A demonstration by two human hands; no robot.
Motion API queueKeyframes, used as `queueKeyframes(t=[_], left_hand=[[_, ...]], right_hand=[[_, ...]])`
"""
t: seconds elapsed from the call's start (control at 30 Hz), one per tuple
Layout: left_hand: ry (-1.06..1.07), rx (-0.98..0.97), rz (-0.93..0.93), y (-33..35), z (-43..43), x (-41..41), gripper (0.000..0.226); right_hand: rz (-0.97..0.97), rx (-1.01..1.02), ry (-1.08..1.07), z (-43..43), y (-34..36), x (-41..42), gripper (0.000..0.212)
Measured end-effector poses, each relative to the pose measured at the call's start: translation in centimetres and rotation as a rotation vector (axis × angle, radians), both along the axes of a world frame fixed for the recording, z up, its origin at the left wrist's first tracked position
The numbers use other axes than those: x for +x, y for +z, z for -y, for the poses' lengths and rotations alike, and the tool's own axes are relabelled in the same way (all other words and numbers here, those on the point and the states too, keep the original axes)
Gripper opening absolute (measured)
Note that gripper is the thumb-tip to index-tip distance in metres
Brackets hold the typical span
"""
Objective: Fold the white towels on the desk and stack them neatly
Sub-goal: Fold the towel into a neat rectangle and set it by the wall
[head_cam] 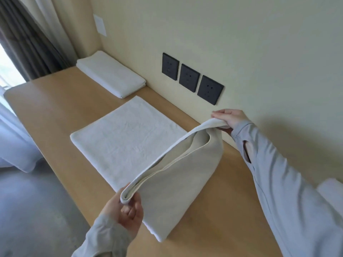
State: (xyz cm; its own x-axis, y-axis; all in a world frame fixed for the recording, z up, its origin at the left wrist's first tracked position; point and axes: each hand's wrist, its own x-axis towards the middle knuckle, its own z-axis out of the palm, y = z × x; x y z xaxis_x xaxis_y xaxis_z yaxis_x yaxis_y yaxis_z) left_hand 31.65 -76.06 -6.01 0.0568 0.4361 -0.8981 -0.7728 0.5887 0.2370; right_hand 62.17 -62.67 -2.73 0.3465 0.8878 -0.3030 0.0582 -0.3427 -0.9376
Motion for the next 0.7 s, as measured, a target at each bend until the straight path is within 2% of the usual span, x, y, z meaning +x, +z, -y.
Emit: queueKeyframes(t=[0.07, 0.17, 0.23, 0.3, 0.4, 0.47, 0.53, 0.6, 0.7], left_hand=[[0.045, 0.029, 0.042, -0.3, -3.7, -3.5, 0.012], [0.1, 0.106, 0.162, -1.2, -8.9, -8.7, 0.051], [0.135, 0.166, 0.222, -1.7, -12.3, -11.7, 0.068], [0.109, 0.202, 0.197, -2.8, -15.2, -14.3, 0.063], [-0.082, 0.179, -0.01, -6.0, -18.9, -17.4, 0.039], [-0.222, 0.107, -0.283, -8.5, -20.8, -18.8, 0.011], [-0.338, 0.082, -0.509, -10.7, -22.6, -19.8, 0.036], [-0.393, 0.096, -0.591, -12.3, -23.7, -20.6, 0.049], [-0.464, 0.133, -0.629, -14.1, -24.2, -21.2, 0.044]], right_hand=[[-0.003, 0.002, 0.001, -3.6, 0.5, -3.5, 0.013], [-0.054, -0.022, -0.015, -9.7, 0.4, -8.9, 0.019], [-0.092, -0.055, -0.032, -13.9, -0.2, -12.5, 0.021], [-0.078, -0.106, -0.041, -17.6, -1.3, -15.8, 0.022], [-0.094, -0.187, -0.043, -22.5, -3.9, -20.0, 0.021], [-0.108, -0.26, -0.054, -25.0, -5.9, -22.2, 0.017], [-0.126, -0.309, -0.089, -26.8, -7.8, -23.9, 0.013], [-0.169, -0.328, -0.152, -28.3, -9.6, -24.5, 0.013], [-0.185, -0.389, -0.149, -29.6, -11.5, -24.2, 0.019]])
